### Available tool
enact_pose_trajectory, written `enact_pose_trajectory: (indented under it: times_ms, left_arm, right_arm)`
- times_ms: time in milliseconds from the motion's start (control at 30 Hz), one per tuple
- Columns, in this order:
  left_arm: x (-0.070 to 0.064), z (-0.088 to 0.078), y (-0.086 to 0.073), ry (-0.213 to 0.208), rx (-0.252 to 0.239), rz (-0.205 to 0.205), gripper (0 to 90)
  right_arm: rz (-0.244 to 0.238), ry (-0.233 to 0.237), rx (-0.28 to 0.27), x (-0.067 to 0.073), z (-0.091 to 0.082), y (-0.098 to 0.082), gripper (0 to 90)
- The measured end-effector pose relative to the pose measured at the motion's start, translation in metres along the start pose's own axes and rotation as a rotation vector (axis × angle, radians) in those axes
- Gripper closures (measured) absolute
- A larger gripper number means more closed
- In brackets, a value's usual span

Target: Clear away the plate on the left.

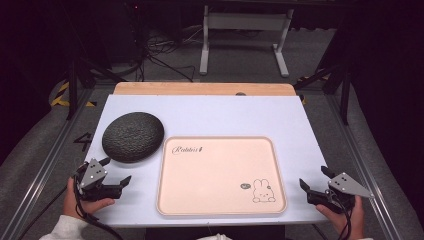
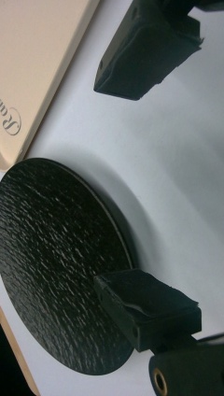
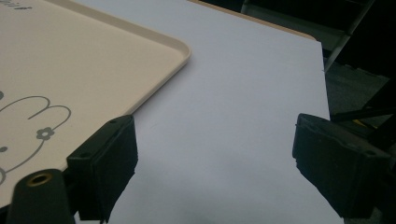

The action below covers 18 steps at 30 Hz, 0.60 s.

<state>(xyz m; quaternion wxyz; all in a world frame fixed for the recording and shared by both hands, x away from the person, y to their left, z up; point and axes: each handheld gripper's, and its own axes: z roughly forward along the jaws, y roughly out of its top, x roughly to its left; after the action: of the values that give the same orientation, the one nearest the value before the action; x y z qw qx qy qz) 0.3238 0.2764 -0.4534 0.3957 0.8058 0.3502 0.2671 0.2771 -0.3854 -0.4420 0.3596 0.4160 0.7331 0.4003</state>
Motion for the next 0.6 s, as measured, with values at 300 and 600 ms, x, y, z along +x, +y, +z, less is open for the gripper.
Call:
enact_pose_trajectory:
  times_ms: [300,600]
  left_arm:
    - [-0.003,0.017,0.012,0.057,0.080,0.101,12.2]
    - [-0.010,0.039,0.025,0.136,0.170,0.220,15.8]
  right_arm:
    - [0.000,-0.001,0.006,0.001,0.000,0.000,14.7]
    - [-0.001,0.000,0.010,0.001,0.001,0.000,14.6]
